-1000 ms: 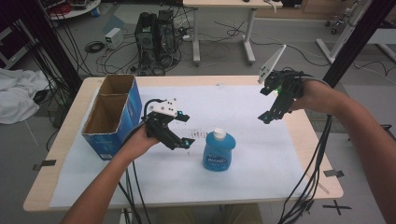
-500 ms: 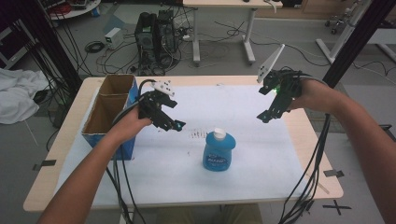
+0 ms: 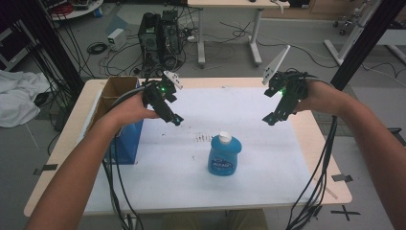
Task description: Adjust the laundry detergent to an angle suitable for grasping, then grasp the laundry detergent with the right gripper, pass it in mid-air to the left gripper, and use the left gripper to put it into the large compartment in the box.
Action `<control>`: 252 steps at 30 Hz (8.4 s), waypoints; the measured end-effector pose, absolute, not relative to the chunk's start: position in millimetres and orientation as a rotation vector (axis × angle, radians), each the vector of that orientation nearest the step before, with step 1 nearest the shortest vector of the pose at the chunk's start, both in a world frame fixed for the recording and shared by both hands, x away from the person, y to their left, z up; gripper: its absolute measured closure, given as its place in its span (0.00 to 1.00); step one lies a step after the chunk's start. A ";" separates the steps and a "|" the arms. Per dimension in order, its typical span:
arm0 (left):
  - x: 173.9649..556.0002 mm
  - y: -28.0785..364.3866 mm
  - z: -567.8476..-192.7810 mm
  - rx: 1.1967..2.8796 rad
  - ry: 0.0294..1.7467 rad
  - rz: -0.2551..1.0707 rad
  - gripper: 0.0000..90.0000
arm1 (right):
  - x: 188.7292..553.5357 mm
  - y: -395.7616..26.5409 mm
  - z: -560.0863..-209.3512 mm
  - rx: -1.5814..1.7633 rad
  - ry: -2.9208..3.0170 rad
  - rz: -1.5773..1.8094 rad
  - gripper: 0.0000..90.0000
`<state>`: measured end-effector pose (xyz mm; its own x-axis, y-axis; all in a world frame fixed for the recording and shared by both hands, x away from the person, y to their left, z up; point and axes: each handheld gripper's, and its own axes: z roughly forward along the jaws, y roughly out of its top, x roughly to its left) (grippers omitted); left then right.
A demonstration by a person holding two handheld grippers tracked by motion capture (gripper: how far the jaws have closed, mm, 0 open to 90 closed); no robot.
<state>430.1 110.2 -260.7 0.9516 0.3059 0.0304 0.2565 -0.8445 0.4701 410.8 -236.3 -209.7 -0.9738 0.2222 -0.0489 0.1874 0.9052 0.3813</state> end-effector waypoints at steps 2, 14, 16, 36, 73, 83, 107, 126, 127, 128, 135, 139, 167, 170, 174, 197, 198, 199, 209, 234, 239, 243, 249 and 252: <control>432.6 109.3 -261.0 2.625 0.394 0.141 0.12 | 411.1 -236.3 -209.9 0.321 2.980 0.579 0.01; 434.9 104.3 -264.0 2.647 0.334 0.114 0.12 | 414.4 -235.4 -211.9 0.315 2.992 0.580 0.01; 435.6 104.2 -263.6 2.658 0.318 0.113 0.12 | 414.4 -235.3 -212.0 0.315 2.993 0.579 0.01; 434.0 107.7 -261.1 2.640 0.349 0.130 0.12 | 412.4 -233.9 -211.7 0.304 2.991 0.576 0.01; 428.5 102.5 -262.3 2.649 0.266 0.113 0.12 | 373.0 -235.7 -246.1 0.238 3.010 0.708 0.01; 425.6 99.2 -262.0 2.662 0.243 0.117 0.12 | 362.2 -234.7 -264.3 0.241 3.020 0.744 0.01; 428.6 99.5 -266.1 2.676 0.205 0.112 0.12 | 360.0 -234.1 -289.1 0.223 3.018 0.903 0.01; 427.1 98.6 -266.8 2.683 0.203 0.111 0.12 | 355.0 -225.3 -318.4 0.228 2.990 1.057 0.01; 426.9 98.7 -267.4 2.676 0.206 0.113 0.12 | 355.0 -225.3 -318.4 0.228 2.990 1.057 0.01; 427.2 99.0 -266.9 2.680 0.202 0.119 0.13 | 355.6 -224.0 -320.2 0.213 2.983 1.068 0.01; 427.2 99.3 -267.3 2.687 0.198 0.111 0.12 | 355.6 -217.3 -330.8 0.218 2.971 1.102 0.01; 426.5 99.4 -269.3 2.674 0.216 0.114 0.12 | 355.3 -214.7 -337.1 0.219 2.963 1.141 0.01; 427.2 100.8 -271.3 2.679 0.223 0.114 0.13 | 357.5 -207.4 -371.2 0.256 2.874 1.383 0.01; 427.3 101.3 -271.5 2.682 0.224 0.113 0.12 | 357.6 -207.1 -373.7 0.264 2.853 1.425 0.01; 427.2 101.0 -271.8 2.681 0.227 0.113 0.12 | 357.0 -205.6 -379.0 0.280 2.831 1.469 0.01; 426.5 101.8 -272.0 2.685 0.233 0.116 0.12 | 353.7 -195.9 -393.2 0.298 2.745 1.577 0.04; 427.1 102.3 -271.3 2.696 0.219 0.118 0.13 | 354.1 -195.5 -393.6 0.288 2.737 1.581 0.05; 427.0 102.4 -271.2 2.696 0.221 0.121 0.13 | 354.1 -195.5 -393.6 0.288 2.737 1.581 0.05; 426.3 102.6 -271.6 2.684 0.233 0.121 0.13 | 354.8 -196.1 -393.5 0.265 2.713 1.607 0.16; 425.7 102.2 -272.6 2.678 0.241 0.128 0.13 | 353.1 -195.2 -397.1 0.256 2.702 1.628 0.31; 426.7 102.9 -271.6 2.700 0.220 0.122 0.13 | 353.6 -195.2 -397.6 0.255 2.695 1.628 0.33; 426.4 102.3 -272.8 2.692 0.232 0.121 0.13 | 353.3 -195.2 -397.4 0.256 2.685 1.627 0.36; 426.6 101.8 -273.3 2.694 0.228 0.118 0.13 | 352.8 -194.6 -397.9 0.250 2.684 1.628 0.38; 426.8 101.6 -273.5 2.692 0.226 0.123 0.13 | 352.3 -194.8 -397.8 0.224 2.675 1.639 0.45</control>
